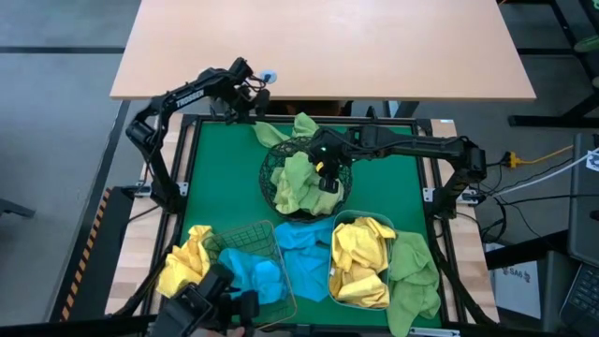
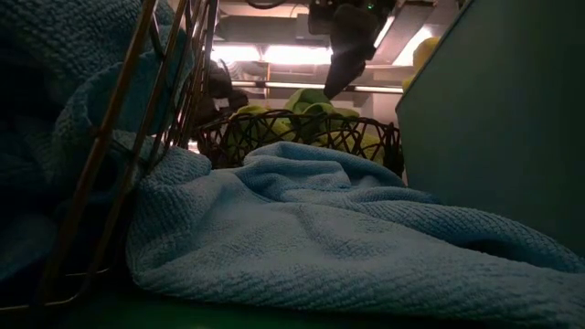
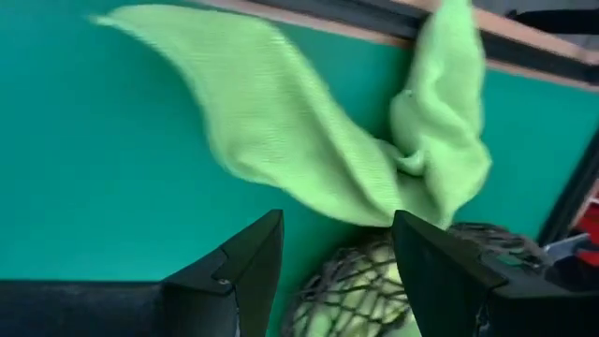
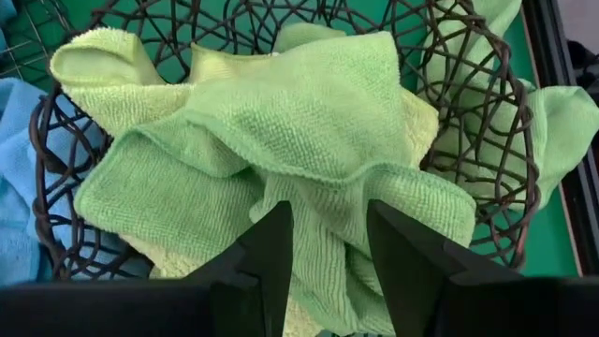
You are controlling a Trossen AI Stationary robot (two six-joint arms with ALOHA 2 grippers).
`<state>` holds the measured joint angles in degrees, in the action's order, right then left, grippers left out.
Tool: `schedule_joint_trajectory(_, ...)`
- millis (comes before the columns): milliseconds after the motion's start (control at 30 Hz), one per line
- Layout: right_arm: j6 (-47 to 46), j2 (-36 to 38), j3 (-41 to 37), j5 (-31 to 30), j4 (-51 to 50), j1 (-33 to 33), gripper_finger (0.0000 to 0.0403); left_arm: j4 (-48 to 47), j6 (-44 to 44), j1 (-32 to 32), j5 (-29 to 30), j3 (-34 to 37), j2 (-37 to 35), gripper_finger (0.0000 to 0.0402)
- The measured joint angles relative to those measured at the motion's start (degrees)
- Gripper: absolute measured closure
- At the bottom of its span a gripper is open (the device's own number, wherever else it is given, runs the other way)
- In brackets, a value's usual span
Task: Sort microfiber towel by color & place in baskets
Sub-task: Put the green microfiber cloth into the round wire basket
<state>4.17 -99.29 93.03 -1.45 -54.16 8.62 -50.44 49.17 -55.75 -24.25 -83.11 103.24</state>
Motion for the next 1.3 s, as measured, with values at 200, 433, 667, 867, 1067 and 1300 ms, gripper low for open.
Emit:
schedule_joint_trajectory(200,0.65,0.00,0.00,0.00,0.01,0.00,0.0263,13.09,6.84,3.65,-1.26,0.00,0.00,0.0207)
schedule_joint_trajectory(433,0.84,0.00,-0.02,0.00,0.01,0.00,0.0263,21.57,5.95,5.96,3.83,-0.11,1.74,0.0207)
schedule_joint_trajectory(667,0.84,0.00,-0.02,0.00,-0.01,0.00,0.0263,19.98,7.02,4.92,7.14,0.00,5.56,0.0207)
schedule_joint_trajectory(867,2.88,0.00,-0.02,0.00,-0.01,0.00,0.0263,14.56,9.00,4.31,5.92,0.00,7.07,0.0207)
schedule_joint_trajectory(1067,3.85,0.00,-0.02,0.00,0.01,0.00,0.0263,11.33,7.44,4.26,9.02,0.00,7.08,0.0207)
schedule_joint_trajectory(1300,5.10,0.00,-0.02,-0.02,0.01,0.00,0.0263,11.01,6.62,4.37,11.27,0.00,7.08,0.0207)
